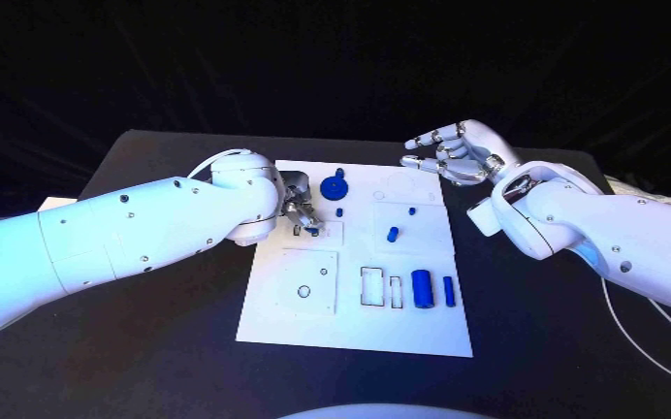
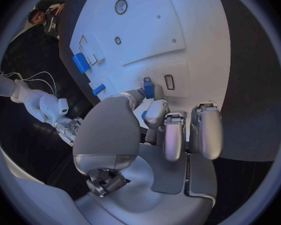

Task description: Assemble the parts on the task board

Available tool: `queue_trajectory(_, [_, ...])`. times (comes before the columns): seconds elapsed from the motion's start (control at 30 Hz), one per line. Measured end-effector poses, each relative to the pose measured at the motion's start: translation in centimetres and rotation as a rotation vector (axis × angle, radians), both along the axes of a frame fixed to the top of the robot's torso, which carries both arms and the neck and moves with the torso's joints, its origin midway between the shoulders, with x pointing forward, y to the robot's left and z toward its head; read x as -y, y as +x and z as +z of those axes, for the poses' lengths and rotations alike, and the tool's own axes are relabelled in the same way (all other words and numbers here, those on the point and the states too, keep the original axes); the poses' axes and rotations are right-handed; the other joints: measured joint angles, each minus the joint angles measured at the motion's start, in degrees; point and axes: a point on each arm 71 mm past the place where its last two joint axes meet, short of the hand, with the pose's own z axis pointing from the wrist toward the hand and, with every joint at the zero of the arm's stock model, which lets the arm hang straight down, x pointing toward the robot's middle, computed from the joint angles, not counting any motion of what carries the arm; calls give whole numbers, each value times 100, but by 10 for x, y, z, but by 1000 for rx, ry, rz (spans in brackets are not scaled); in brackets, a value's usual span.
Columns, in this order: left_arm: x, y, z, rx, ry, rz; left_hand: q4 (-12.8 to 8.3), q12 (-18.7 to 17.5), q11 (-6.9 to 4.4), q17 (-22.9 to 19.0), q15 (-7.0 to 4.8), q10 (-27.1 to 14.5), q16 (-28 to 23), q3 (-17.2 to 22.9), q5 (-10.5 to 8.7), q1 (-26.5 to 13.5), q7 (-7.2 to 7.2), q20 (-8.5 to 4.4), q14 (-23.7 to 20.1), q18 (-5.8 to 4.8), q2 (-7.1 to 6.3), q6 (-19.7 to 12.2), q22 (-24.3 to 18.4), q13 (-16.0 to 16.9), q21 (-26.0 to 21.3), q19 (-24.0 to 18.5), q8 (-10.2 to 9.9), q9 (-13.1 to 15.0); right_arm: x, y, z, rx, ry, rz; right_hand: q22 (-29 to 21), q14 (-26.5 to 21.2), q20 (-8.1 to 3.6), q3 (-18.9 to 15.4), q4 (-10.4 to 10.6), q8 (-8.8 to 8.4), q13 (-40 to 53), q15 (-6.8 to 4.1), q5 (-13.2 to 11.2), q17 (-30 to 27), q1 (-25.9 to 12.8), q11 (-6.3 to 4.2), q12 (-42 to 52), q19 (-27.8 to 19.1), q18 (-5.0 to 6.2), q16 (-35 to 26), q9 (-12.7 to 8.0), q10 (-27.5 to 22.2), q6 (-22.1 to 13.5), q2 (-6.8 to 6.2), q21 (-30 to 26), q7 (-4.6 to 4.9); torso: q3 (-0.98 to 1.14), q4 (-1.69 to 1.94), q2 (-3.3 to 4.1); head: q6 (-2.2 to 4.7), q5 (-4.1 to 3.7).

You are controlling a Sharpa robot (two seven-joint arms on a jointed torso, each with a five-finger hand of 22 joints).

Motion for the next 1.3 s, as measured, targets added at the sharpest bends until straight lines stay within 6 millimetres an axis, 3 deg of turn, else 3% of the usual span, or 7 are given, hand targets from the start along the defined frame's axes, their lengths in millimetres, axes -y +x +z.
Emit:
queue_trajectory(0.73, [-1,-2,-2,-12,13,-12,-44,61,-38,-1,0,56,0,44,-16,-216,0,-21,0,-1,-32,1,0,64,0,-21,115,97,0,0,0,-5,1,4,1,0,0,0,0,0,0,0,0,-1,0,0,0,0,0,0,4,0,0,0,0,0,2,0,1,-33,2])
queue_trajectory(1.03, [0,0,-4,-17,15,-7,-504,147,-87,-2,-44,125,0,372,-17,-761,-62,-43,1,0,-77,125,0,133,47,1,171,160,0,-1,0,-5,2,6,-5,0,0,0,0,0,0,0,0,-2,0,0,0,0,0,0,4,0,0,0,0,0,6,-2,1,-44,19])
queue_trajectory(1.2, [0,3,-4,-18,18,-1,-376,214,-116,-2,-84,153,0,139,-16,-946,-206,-84,1,1,-36,288,0,177,47,2,171,193,0,-1,0,-5,2,6,-15,0,0,0,0,0,0,0,0,-2,0,0,0,0,0,0,3,0,0,0,0,0,10,-3,-1,-43,21])
queue_trajectory(1.3, [0,4,-5,-19,19,1,-331,215,-117,-2,-84,153,0,59,-15,-1000,-207,-84,1,1,-41,329,0,194,71,1,182,210,0,-1,0,-5,2,7,-15,0,0,0,0,0,0,0,0,-2,0,0,0,0,0,0,3,0,0,0,0,0,9,-5,-1,-40,25])
